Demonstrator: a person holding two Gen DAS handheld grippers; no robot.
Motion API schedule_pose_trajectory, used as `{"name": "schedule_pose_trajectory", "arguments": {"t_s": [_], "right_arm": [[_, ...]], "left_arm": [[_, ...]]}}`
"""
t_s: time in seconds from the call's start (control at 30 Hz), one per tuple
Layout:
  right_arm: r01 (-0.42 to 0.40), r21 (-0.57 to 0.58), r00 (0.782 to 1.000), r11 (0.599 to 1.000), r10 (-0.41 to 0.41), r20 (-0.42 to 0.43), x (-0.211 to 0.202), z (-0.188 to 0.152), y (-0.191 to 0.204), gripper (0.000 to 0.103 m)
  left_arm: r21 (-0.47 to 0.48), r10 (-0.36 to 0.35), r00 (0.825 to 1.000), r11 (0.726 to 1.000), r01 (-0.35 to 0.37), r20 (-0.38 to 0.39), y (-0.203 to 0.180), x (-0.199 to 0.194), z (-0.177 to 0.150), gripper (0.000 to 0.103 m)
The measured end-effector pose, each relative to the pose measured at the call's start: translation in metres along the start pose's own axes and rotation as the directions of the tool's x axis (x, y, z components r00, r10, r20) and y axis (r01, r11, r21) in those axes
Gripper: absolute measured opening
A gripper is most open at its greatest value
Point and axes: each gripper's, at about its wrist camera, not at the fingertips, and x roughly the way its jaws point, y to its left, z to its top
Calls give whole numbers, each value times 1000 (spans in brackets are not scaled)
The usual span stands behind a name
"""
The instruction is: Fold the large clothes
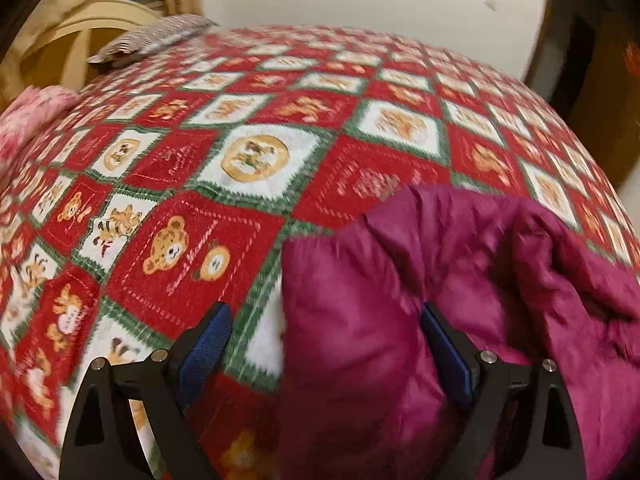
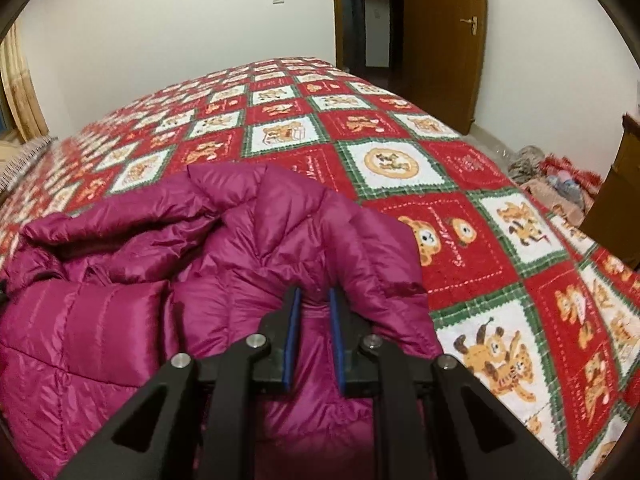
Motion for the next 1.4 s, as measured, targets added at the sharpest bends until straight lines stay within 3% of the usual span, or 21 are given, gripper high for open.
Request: {"name": "schedule_pose_trajectory", "arguments": {"t_s": [0.23,0.33,0.4,0.43,0.47,0.53,0.7,0.8,0.97,1.13,1.4], "right_arm": [[36,-32,999,999,-36,-18,-1,4,3,17],[31,-78,999,997,-32,-13,-21,6,8,18],[-25,-78,1000,997,26,3,-46,-2,5,21],[-50,-73,999,996,49,-15,-55,-7,4,28],[-90,-57,995,994,88,-42,-69,-18,-1,41],[-145,-39,987,989,142,-69,-88,-37,-5,54],[-135,-68,979,988,123,-160,-131,-99,-22,54],[-138,-5,979,990,135,-151,-163,-136,-41,54],[-112,67,987,991,119,-112,-203,-178,-65,57],[-123,62,983,991,130,-128,-227,-209,-71,71],[-134,6,970,991,133,-204,-226,-250,-68,71]], "left_arm": [[58,-131,988,990,127,78,13,-84,-40,93],[86,-162,986,984,158,31,15,-95,-68,93],[95,-166,986,981,166,-9,14,-91,-81,93],[105,-157,987,982,159,-26,13,-86,-88,93],[111,-149,988,982,152,-34,12,-84,-92,93],[126,-125,991,984,129,-39,12,-75,-103,93],[219,-99,995,971,97,-2,8,-79,-119,93],[261,-143,990,955,143,-19,18,-93,-129,93],[290,-260,965,922,258,-32,55,-134,-164,93],[270,-329,944,908,320,-12,111,-176,-203,93],[202,-347,937,916,347,-34,167,-195,-251,93]]}}
